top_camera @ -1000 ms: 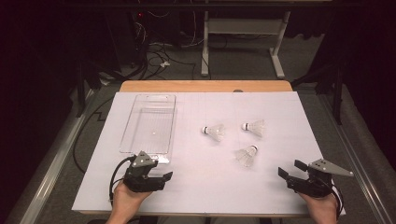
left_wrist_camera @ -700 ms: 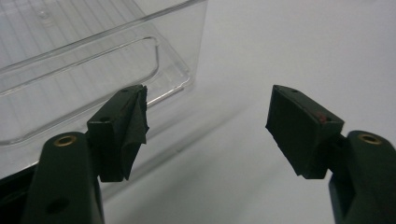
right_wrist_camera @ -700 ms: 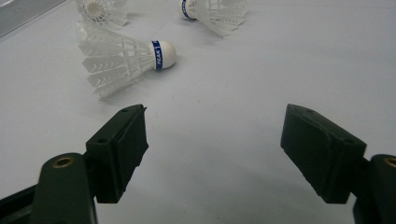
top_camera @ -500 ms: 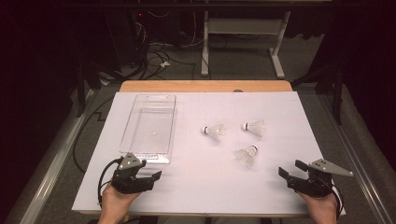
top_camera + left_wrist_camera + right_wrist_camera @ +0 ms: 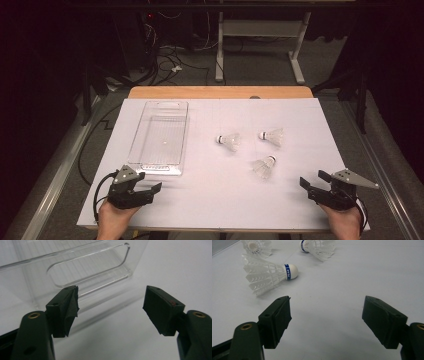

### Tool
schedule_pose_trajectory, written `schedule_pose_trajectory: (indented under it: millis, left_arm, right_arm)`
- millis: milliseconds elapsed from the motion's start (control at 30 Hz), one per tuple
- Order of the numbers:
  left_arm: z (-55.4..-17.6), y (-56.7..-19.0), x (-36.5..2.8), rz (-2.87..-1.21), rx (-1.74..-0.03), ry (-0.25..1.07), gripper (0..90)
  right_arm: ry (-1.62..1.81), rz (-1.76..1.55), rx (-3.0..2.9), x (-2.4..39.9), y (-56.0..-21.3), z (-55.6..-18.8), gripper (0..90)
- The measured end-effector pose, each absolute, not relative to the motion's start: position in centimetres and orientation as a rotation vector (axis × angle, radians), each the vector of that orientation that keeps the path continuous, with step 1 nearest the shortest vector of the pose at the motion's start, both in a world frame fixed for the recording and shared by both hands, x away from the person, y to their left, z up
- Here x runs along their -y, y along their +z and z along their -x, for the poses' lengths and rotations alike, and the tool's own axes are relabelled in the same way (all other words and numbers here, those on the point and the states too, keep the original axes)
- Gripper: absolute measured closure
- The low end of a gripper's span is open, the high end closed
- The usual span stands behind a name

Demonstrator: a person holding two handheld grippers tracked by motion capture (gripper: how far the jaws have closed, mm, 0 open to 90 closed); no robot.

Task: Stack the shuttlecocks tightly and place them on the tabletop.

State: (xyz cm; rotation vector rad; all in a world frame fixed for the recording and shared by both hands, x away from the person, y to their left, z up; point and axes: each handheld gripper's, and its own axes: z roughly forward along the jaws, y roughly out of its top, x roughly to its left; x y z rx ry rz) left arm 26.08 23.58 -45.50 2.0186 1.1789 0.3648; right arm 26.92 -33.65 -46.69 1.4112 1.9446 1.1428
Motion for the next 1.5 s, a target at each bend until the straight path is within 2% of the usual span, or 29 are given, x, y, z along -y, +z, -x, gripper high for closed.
schedule_pose_trajectory:
  millis: [633,1067,1500]
  left_arm:
    - [-25.3,-46.3,-26.8,-1.92,-1.281,0.403,28.3]
    - [-25.1,-46.4,-27.0,-1.898,-1.294,0.414,28.1]
    - [-25.1,-46.5,-26.9,-1.9,-1.291,0.41,28.1]
  right_arm:
    - [1.13,-1.352,-1.972,32.2,-45.9,-27.0,25.3]
    - [1.156,-1.339,-1.993,30.9,-45.5,-27.1,27.1]
    - [1.163,-1.331,-2.043,28.8,-44.9,-27.7,32.7]
